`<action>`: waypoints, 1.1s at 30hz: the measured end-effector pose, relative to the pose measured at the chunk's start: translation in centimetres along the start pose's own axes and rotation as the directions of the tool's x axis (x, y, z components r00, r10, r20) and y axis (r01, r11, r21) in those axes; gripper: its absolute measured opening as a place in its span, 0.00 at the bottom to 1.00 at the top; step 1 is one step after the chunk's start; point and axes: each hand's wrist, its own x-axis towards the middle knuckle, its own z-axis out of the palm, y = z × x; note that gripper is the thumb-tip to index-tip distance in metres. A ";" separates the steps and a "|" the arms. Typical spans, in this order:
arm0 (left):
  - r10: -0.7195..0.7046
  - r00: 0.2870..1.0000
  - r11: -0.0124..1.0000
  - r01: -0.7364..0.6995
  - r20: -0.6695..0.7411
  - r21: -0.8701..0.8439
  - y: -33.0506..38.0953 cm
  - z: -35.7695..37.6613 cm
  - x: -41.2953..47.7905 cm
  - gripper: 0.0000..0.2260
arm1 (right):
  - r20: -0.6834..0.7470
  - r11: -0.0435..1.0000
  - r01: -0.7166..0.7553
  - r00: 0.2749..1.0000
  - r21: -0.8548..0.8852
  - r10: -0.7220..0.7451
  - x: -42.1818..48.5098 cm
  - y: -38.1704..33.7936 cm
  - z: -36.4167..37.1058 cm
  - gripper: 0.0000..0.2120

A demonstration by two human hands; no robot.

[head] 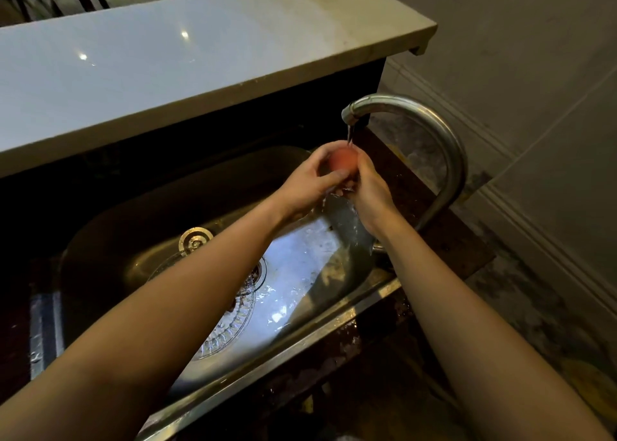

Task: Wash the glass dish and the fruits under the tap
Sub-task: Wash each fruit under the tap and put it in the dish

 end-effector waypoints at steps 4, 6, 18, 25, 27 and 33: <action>-0.066 0.972 0.993 0.085 -0.226 0.077 0.7 1.6 0.7 0.10 | -0.058 0.920 0.058 0.995 -0.387 -0.087 -0.5 -0.9 0.4 0.19; -0.092 0.931 0.983 0.142 -0.353 0.118 1.0 2.3 1.6 0.12 | 0.018 0.831 0.141 0.988 -0.539 -0.155 -1.3 -1.2 0.3 0.20; -0.382 0.919 0.836 0.300 -0.095 -0.459 1.9 3.4 2.8 0.05 | -0.071 0.508 0.023 0.984 -0.861 -0.166 -7.2 -1.3 -1.9 0.16; -0.412 0.911 0.803 0.345 -0.035 -0.486 1.7 3.2 2.7 0.16 | -0.280 0.523 -0.204 0.958 -0.828 -0.069 -7.8 1.9 -1.8 0.12; -0.416 0.908 0.790 0.332 -0.052 -0.516 1.4 3.3 2.7 0.16 | -0.331 0.568 -0.223 0.939 -0.792 -0.092 -7.5 2.5 -1.8 0.10; -0.430 0.903 0.695 0.330 -0.002 -0.639 0.6 2.5 2.3 0.06 | -0.449 0.643 -0.254 0.879 -0.723 -0.158 -7.2 4.2 -1.2 0.07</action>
